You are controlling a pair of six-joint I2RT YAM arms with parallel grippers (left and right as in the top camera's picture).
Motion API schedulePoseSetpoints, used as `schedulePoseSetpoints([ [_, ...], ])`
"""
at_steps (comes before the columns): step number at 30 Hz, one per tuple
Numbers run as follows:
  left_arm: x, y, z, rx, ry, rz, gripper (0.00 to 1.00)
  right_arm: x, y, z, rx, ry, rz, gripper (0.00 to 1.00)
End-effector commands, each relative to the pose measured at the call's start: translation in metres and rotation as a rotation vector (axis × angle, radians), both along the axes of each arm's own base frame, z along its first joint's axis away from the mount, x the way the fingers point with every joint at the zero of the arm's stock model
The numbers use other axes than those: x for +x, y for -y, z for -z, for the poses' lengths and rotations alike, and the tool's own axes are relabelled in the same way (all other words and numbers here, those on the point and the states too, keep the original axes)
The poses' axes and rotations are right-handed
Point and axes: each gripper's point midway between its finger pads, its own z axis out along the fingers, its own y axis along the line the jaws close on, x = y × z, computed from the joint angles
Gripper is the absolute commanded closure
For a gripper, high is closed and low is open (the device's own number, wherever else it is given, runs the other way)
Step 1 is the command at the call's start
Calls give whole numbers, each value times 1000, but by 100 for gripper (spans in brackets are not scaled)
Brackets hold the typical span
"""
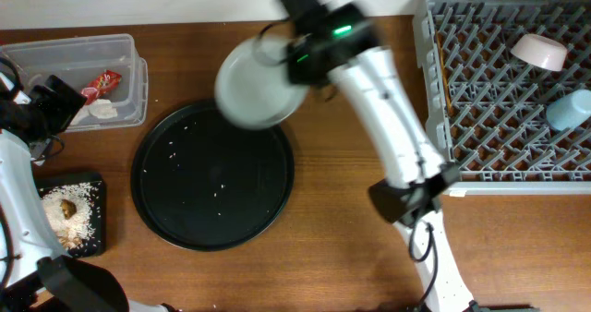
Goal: Sort waste into correct bins and load items into the dishwasher rack
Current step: 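Grasp the white plate rim with the right gripper and lift, then carry the white plate right and stand it upright in the rack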
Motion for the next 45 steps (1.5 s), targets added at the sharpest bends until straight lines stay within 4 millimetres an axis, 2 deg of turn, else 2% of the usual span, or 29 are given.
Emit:
schedulePoseSetpoints([
  [1,0,-1,0,-6,3,-8,1,30,105,-51,-180,188,101,96],
  [5,0,-1,0,-6,3,-8,1,42,214,-63,-331,213,344,96],
  [8,0,-1,0,-6,3,-8,1,34,302,-72,-484,217,565,96],
  [12,0,-1,0,-6,3,-8,1,30,372,-74,-473,229,726,96],
  [14,0,-1,0,-6,3,-8,1,28,396,-72,-478,233,775,96],
  [15,0,-1,0,-6,3,-8,1,27,417,-71,-480,239,819,96],
  [16,0,-1,0,-6,3,-8,1,27,430,-68,-487,237,833,96],
  [20,0,-1,0,-6,3,-8,1,37,451,-54,-463,217,751,96],
  [23,0,-1,0,-6,3,-8,1,49,456,-37,-439,207,698,96],
  [27,0,-1,0,-6,3,-8,1,79,442,11,-395,143,503,96],
  [31,0,-1,0,-6,3,-8,1,94,436,36,-419,112,426,96],
  [40,0,-1,0,-6,3,-8,1,97,447,35,-467,124,446,96],
  [45,0,-1,0,-6,3,-8,1,87,464,18,-562,131,516,96],
])
